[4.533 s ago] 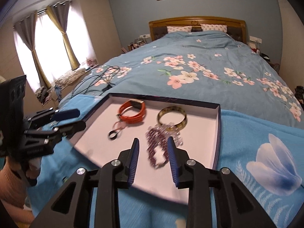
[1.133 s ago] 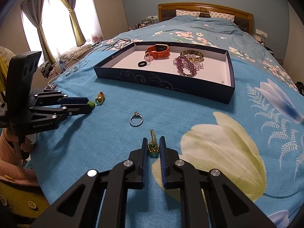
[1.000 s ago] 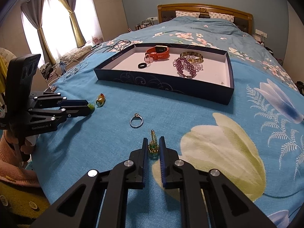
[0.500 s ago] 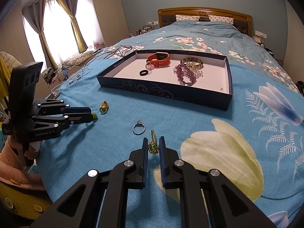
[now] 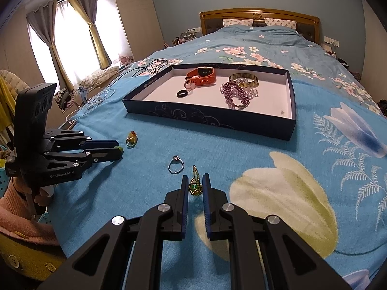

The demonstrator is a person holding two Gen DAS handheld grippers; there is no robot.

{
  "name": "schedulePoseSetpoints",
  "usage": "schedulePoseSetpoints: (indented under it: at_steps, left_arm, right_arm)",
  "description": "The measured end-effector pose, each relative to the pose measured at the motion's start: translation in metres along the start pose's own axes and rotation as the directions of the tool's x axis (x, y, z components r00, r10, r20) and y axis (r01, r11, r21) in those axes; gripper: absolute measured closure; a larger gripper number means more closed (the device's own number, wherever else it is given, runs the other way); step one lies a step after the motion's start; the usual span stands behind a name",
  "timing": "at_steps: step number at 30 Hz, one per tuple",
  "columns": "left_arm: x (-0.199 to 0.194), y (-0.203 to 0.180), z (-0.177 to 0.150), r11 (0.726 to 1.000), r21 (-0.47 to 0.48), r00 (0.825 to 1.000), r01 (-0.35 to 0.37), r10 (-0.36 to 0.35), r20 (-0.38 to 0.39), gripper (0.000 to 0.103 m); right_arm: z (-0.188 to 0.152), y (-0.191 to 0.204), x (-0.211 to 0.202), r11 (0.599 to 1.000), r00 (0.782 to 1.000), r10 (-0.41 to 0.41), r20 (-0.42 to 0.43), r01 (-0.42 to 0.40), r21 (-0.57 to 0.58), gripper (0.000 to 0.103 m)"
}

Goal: Organize jewelry
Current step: 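Carry the green charm ring with the left tool while the right tool carries the gold pendant into the box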

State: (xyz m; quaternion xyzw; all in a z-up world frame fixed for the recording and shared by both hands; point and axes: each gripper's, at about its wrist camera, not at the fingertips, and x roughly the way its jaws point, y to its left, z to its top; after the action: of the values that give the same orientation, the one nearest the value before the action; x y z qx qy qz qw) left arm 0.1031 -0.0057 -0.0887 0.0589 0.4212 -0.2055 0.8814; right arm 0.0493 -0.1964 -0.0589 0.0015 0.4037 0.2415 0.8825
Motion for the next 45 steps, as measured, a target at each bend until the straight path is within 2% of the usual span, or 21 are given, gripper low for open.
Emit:
schedulePoseSetpoints:
  at_steps: [5,21,34,45]
  left_arm:
    - [-0.005,0.001,0.001,1.0,-0.008,1.0,0.007,-0.007,0.015,0.085]
    - [-0.032,-0.001,0.034,1.0,0.009,0.99,0.011,-0.012,0.144,0.085]
    - [-0.028,0.008,0.058,1.0,0.005,0.984,-0.009,0.008,0.176,0.085]
    - [-0.012,0.021,0.081,1.0,-0.018,0.985,-0.012,0.015,0.173,0.085]
  right_arm:
    - [0.003,-0.001,-0.002,1.0,1.0,0.003,0.014,-0.003,-0.001,0.093]
    - [0.03,-0.003,-0.008,1.0,0.997,-0.006,0.08,0.008,-0.03,0.093]
    - [0.061,-0.015,-0.005,0.999,0.993,-0.017,0.12,0.023,-0.043,0.093]
    - [0.09,-0.022,0.012,0.998,0.991,-0.018,0.129,0.026,-0.06,0.093]
